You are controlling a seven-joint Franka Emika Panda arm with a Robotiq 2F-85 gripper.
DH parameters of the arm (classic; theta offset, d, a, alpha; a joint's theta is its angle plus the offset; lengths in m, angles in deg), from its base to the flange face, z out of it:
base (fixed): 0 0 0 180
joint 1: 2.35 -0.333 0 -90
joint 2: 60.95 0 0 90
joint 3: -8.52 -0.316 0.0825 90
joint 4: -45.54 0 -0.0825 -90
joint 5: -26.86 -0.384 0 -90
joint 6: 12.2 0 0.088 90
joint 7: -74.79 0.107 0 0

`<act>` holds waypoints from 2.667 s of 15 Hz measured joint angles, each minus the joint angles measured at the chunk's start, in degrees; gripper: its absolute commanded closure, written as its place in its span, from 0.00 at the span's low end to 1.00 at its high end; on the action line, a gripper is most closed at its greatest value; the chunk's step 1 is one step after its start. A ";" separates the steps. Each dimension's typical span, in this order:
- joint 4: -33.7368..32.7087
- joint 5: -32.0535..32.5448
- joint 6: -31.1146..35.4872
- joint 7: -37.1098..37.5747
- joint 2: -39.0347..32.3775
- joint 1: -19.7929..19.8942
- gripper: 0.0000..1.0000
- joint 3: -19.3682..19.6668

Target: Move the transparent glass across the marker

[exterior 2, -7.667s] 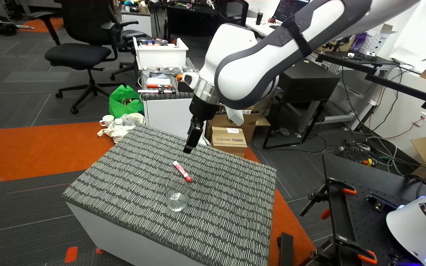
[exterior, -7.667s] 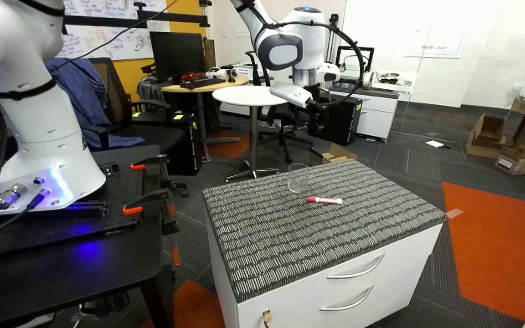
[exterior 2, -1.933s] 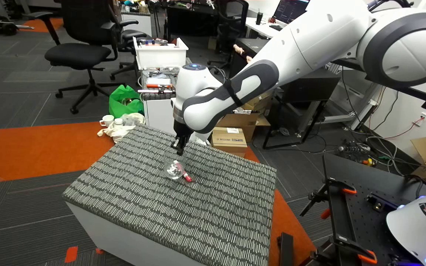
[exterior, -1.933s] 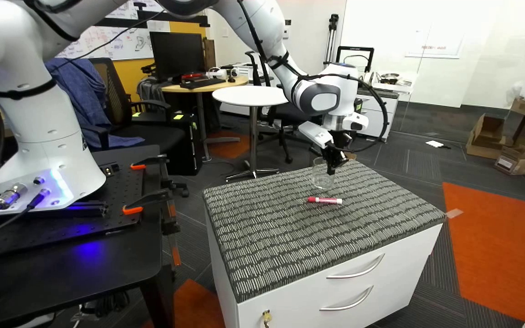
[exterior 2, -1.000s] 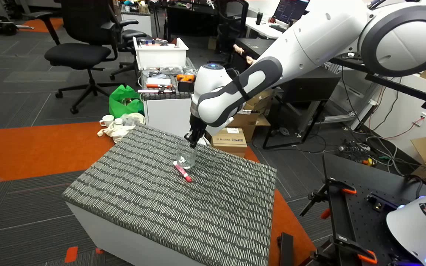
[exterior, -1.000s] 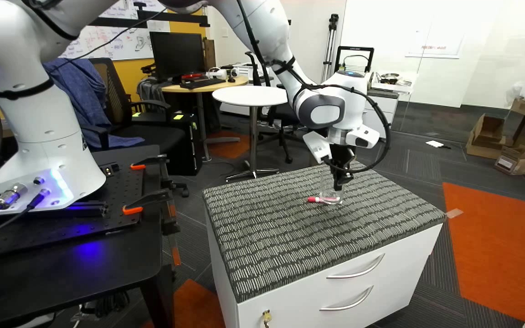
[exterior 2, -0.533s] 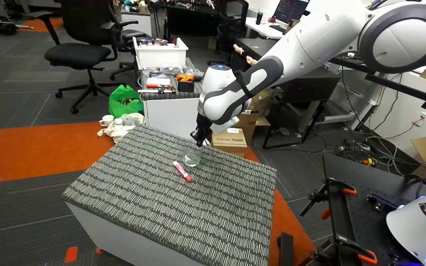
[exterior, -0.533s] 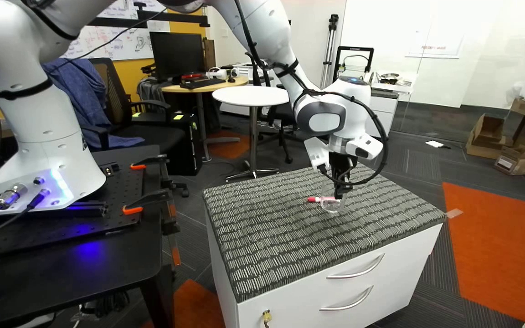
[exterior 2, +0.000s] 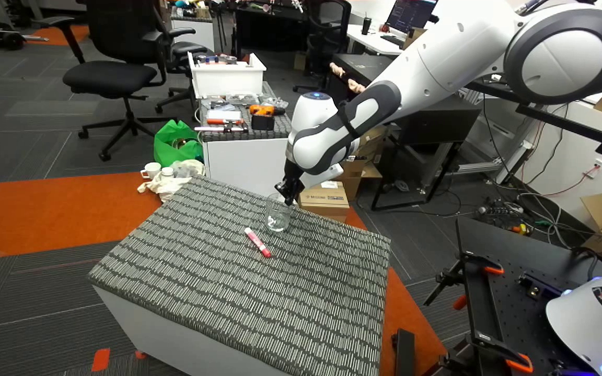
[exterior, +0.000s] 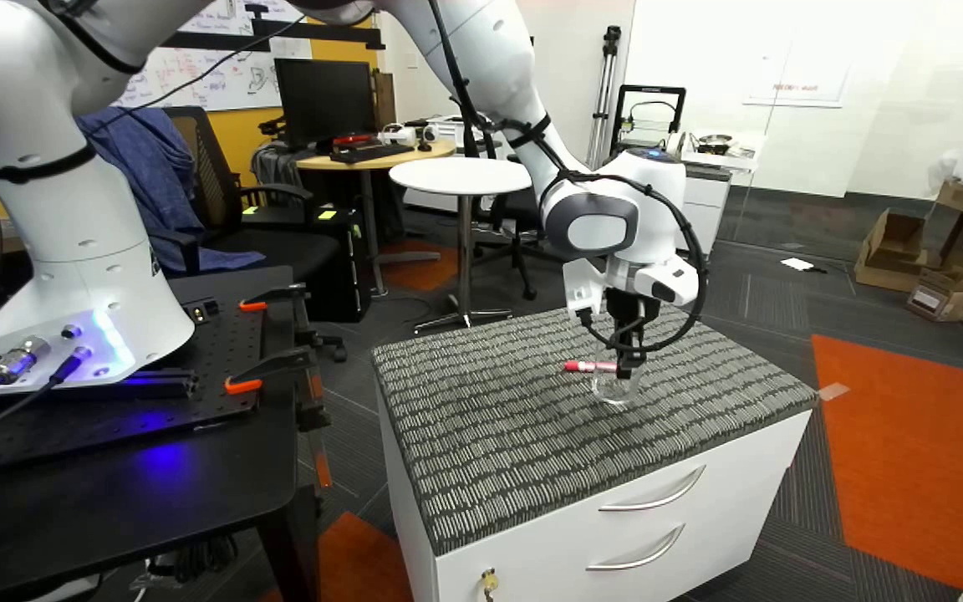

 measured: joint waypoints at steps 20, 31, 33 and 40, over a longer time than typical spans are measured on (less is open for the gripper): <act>0.43 -0.01 0.34 4.30 1.07 -1.06 0.00 0.96; 15.52 0.05 9.37 0.69 15.54 -3.07 0.00 -0.51; 17.63 0.05 9.51 -1.52 17.54 -2.94 0.00 -1.51; 22.64 0.05 12.25 -6.38 21.42 -1.76 0.00 -4.25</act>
